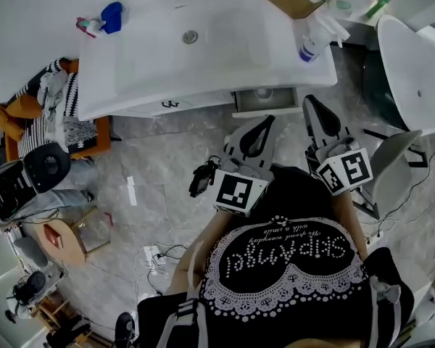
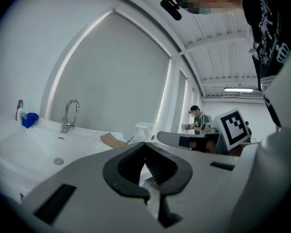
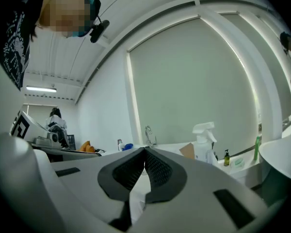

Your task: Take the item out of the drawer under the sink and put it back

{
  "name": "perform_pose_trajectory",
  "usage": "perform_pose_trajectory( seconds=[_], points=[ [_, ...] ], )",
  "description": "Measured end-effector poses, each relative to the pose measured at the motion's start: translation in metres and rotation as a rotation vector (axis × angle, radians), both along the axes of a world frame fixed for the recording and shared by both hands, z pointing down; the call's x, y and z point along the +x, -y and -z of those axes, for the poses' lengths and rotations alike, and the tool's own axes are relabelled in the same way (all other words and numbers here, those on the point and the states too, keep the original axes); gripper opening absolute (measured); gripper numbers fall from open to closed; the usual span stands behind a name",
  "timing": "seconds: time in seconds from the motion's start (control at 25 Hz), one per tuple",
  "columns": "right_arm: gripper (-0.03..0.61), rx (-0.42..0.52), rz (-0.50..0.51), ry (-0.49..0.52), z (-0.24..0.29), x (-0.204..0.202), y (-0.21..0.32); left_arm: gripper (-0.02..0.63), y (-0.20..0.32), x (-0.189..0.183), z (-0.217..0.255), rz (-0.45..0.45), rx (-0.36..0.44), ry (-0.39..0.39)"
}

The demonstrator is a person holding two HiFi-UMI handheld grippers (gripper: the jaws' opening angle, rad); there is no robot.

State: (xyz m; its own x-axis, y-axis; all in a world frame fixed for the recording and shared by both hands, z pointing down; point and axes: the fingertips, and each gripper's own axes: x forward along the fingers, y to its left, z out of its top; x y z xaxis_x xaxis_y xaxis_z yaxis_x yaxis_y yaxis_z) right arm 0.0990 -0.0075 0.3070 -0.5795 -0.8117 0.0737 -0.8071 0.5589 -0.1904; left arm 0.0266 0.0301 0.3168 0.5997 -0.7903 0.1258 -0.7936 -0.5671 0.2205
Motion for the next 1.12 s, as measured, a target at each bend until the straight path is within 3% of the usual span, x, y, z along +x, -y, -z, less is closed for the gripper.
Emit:
perform_pose_trajectory(
  seconds=[0.32,1.12],
  points=[
    [0.017,0.034,-0.007,-0.055,0.008,-0.004,-0.029,0.003,-0.006,0.006,0.003,-0.021,0.041,0.017],
    [0.018,0.001,0.055,-0.085,-0.014,-0.024,-0.044,0.003,-0.005,0.002,0.004,0.008,0.035,0.004]
  ],
)
